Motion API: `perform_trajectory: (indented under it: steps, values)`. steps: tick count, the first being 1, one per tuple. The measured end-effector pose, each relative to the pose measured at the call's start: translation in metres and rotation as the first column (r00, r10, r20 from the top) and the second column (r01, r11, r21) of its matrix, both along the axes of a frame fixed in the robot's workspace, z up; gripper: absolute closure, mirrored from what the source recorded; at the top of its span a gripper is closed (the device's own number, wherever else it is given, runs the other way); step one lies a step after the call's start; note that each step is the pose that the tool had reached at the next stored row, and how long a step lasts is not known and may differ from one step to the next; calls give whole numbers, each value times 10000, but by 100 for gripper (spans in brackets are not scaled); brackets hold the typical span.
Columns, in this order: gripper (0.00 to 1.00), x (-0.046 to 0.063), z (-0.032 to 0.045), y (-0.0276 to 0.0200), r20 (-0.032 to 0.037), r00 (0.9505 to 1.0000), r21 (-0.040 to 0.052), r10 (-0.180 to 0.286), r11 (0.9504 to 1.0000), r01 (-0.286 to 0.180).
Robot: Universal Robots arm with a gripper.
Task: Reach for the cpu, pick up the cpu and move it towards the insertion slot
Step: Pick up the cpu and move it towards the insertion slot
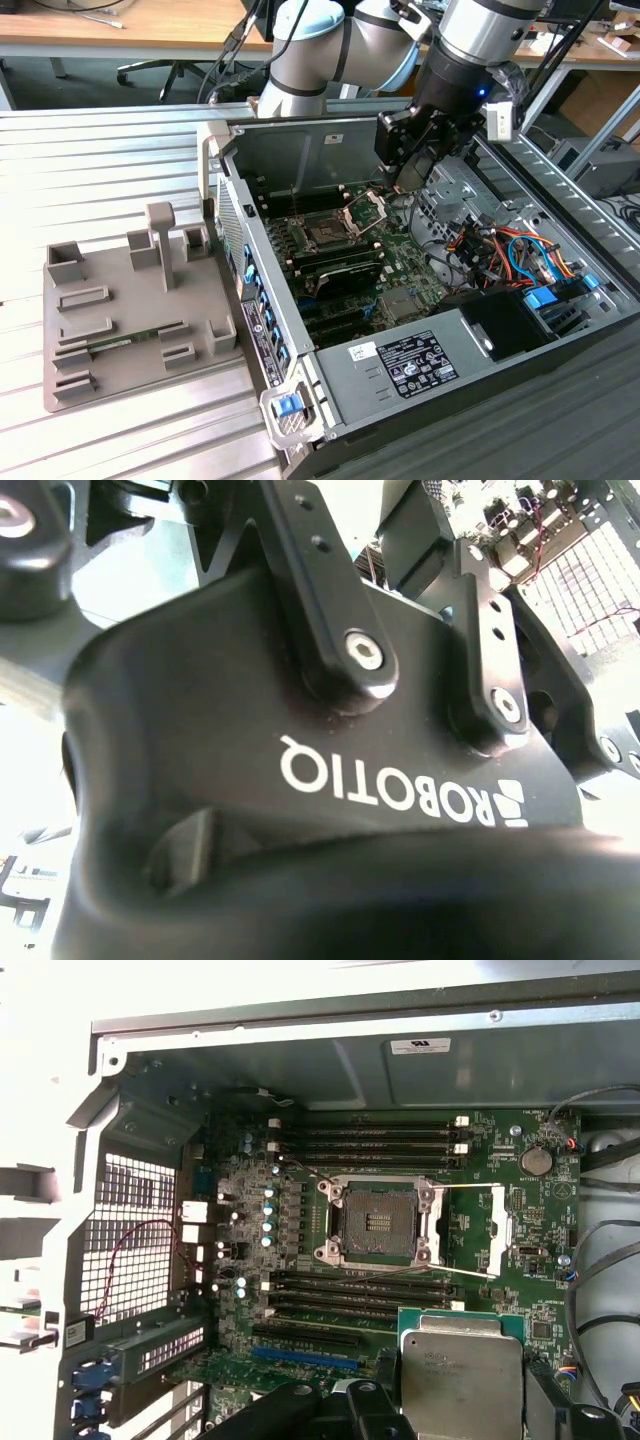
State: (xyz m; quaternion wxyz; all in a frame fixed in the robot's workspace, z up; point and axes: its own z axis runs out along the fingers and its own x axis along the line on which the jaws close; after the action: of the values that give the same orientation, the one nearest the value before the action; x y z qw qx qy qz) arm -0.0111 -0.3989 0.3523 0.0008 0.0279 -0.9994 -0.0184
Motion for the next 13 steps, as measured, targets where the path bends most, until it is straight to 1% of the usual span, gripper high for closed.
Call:
perform_trajectory:
  steps: [6, 8, 10, 13]
  values:
    - [45, 0, -1, 19, 0, 10000, 0, 0, 10000, 0]
    - [45, 0, -1, 35, 1, 10000, 0, 1, 10000, -1]
    - [45, 0, -2, 62, 0, 10000, 0, 0, 10000, 0]
    - [45, 0, -3, 79, 0, 10000, 1, 0, 10000, 0]
